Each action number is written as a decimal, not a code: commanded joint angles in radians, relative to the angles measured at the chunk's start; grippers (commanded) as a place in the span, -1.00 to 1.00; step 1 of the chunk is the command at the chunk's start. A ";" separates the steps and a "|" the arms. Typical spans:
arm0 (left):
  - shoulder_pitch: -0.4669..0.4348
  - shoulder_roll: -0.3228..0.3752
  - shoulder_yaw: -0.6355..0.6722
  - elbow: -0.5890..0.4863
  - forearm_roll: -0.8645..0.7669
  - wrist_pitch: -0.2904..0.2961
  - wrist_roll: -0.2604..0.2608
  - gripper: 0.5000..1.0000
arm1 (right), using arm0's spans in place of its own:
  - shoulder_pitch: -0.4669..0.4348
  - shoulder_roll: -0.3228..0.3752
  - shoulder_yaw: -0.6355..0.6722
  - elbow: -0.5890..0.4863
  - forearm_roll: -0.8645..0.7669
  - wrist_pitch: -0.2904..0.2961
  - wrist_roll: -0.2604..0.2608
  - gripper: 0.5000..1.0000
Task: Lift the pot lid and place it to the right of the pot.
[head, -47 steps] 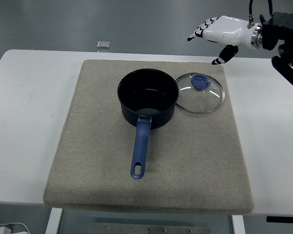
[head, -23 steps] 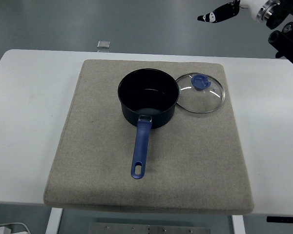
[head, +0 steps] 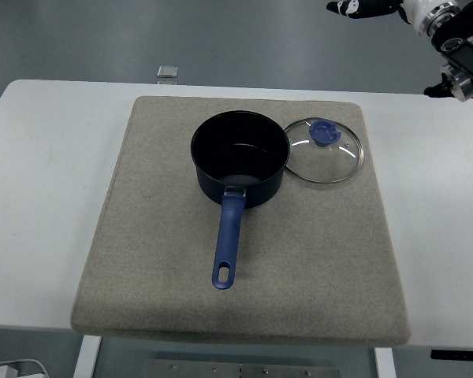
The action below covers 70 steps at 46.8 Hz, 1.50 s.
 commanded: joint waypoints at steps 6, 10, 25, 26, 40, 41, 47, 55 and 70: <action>0.000 0.000 0.000 0.000 0.000 0.000 0.000 1.00 | -0.053 0.000 0.087 0.000 0.071 0.016 -0.005 0.67; 0.000 0.000 0.000 0.000 0.000 0.000 0.000 1.00 | -0.074 0.002 0.101 0.000 0.072 0.016 0.004 0.67; 0.000 0.000 0.000 0.000 0.000 0.000 0.000 1.00 | -0.140 0.026 0.206 -0.001 0.074 0.002 0.112 0.67; 0.000 0.000 0.000 0.000 0.000 0.000 0.000 1.00 | -0.143 0.028 0.216 -0.001 0.074 0.001 0.113 0.67; 0.000 0.000 0.000 0.000 0.000 0.000 0.000 1.00 | -0.203 0.040 0.331 -0.001 0.057 -0.018 0.186 0.67; 0.000 0.000 0.000 0.000 0.000 0.000 0.000 1.00 | -0.208 0.043 0.331 -0.001 0.057 -0.024 0.186 0.67; 0.000 0.000 0.000 0.000 0.000 0.000 0.000 1.00 | -0.214 0.049 0.331 -0.003 0.055 -0.041 0.185 0.68; 0.000 0.000 0.000 0.000 0.000 0.000 0.000 1.00 | -0.220 0.054 0.333 -0.007 0.055 -0.061 0.181 0.68; 0.000 0.000 0.000 0.000 0.000 0.000 0.000 1.00 | -0.234 0.056 0.348 -0.006 0.068 -0.072 0.179 0.68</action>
